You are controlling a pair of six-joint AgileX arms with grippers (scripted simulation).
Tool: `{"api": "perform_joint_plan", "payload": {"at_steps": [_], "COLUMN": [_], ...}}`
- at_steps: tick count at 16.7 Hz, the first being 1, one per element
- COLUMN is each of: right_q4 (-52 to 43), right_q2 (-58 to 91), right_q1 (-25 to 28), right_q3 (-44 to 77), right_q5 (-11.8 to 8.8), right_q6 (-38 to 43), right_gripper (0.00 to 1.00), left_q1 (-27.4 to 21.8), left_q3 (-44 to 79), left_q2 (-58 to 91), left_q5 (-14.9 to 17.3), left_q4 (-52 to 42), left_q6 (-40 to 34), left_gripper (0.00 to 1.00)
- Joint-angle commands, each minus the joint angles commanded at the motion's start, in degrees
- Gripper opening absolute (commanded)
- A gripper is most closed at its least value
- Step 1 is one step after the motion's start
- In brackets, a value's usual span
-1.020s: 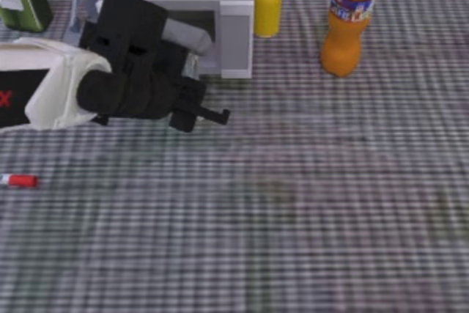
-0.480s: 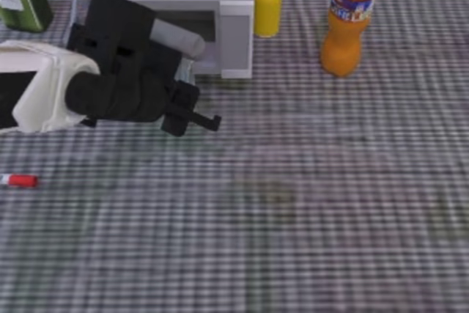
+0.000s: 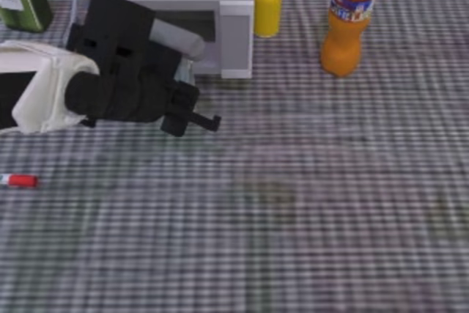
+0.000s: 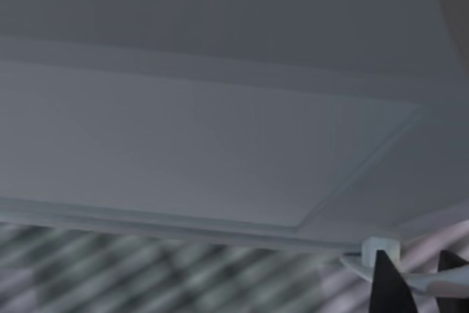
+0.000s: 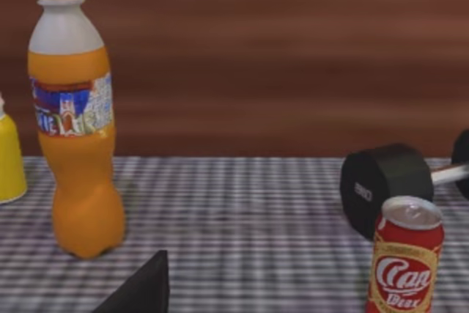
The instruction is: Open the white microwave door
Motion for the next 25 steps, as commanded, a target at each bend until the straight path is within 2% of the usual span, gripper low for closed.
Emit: {"api": "perform_joint_plan", "payload": {"at_steps": [16,25], "right_q4": [0.0,0.0], "right_q2": [0.0,0.0], "right_q1": [0.0,0.0], "right_q3": [0.0,0.0], "right_q5": [0.0,0.0], "right_q6": [0.0,0.0], "right_gripper": [1.00,1.00], "left_q1": [0.0,1.7], "left_q3": [0.0,-1.5], "left_q2": [0.0,-1.3], "left_q5": [0.0,3.3], "left_q4": [0.0,-0.4], "left_q6": [0.0,3.9], "left_gripper": [0.00,0.00]}}
